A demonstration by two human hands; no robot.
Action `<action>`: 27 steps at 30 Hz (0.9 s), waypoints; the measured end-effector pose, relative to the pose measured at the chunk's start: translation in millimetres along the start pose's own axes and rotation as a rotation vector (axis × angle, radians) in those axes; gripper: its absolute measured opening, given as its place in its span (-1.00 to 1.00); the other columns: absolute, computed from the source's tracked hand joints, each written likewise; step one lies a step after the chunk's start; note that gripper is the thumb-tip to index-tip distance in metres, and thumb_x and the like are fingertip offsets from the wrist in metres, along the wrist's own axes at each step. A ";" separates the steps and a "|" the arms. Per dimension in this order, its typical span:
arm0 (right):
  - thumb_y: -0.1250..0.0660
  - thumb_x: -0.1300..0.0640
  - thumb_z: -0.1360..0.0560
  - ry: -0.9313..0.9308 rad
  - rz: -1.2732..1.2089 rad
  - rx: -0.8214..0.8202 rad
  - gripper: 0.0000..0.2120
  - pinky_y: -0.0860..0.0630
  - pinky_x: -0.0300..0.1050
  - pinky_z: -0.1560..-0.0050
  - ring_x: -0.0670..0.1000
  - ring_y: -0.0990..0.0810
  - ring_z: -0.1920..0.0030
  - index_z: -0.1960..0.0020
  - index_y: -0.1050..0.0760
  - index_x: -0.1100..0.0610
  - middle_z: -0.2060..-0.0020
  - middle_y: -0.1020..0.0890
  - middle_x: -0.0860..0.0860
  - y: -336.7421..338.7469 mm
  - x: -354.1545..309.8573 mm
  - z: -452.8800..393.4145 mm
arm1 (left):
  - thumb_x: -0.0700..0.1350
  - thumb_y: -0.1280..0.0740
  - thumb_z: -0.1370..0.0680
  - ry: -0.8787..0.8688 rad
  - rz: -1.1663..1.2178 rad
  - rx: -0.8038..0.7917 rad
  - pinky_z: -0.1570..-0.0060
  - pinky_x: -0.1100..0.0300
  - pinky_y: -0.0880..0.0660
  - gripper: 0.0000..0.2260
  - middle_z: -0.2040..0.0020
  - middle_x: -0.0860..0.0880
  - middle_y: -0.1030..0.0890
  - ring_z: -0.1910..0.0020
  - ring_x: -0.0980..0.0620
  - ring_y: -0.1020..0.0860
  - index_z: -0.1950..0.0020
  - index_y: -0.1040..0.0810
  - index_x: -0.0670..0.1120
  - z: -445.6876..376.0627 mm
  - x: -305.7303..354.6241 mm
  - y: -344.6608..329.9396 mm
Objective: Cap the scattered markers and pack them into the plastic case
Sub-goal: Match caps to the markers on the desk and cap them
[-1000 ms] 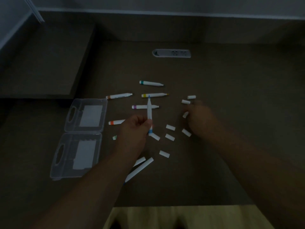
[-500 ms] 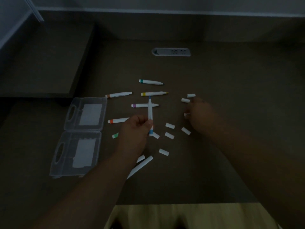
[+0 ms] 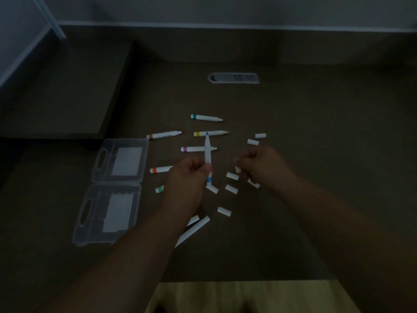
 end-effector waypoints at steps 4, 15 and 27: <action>-0.36 0.03 -0.55 -0.126 -0.148 -0.078 -0.78 -0.44 -0.21 0.35 -0.05 -0.55 0.31 0.00 -0.60 0.19 0.23 -0.62 0.08 -2.9 -3.7 11.1 | -0.12 -0.29 -0.60 -0.016 0.006 0.002 0.13 0.25 -0.49 -0.89 0.03 0.05 -0.60 0.06 0.13 -0.56 0.03 -0.53 0.09 2.1 3.0 1.0; -0.40 0.10 -0.50 -0.575 -0.843 -0.255 -0.90 -0.39 -0.28 0.53 -0.11 -0.47 0.41 0.10 -0.57 0.14 0.33 -0.55 0.01 -24.6 6.4 21.3 | -0.12 -0.29 -0.60 -0.056 0.005 -0.002 0.11 0.24 -0.50 -0.88 0.05 0.07 -0.59 0.07 0.14 -0.56 0.06 -0.52 0.10 4.2 5.8 3.2; -0.42 0.12 -0.50 -0.162 0.013 0.101 -0.86 -0.45 -0.19 0.33 -0.06 -0.57 0.31 0.22 -0.58 0.11 0.30 -0.62 0.03 -3.1 31.0 21.0 | -0.13 -0.29 -0.60 -0.035 0.017 0.013 0.19 0.29 -0.47 -0.87 0.10 0.08 -0.57 0.12 0.16 -0.55 0.08 -0.51 0.09 4.8 -0.5 11.7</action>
Point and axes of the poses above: each hand's wrist, its own z-axis away from the middle knuckle, its own y-axis out of the back of the hand, x = y × z, the point moved 3 cm from there along -z, towards the middle knuckle
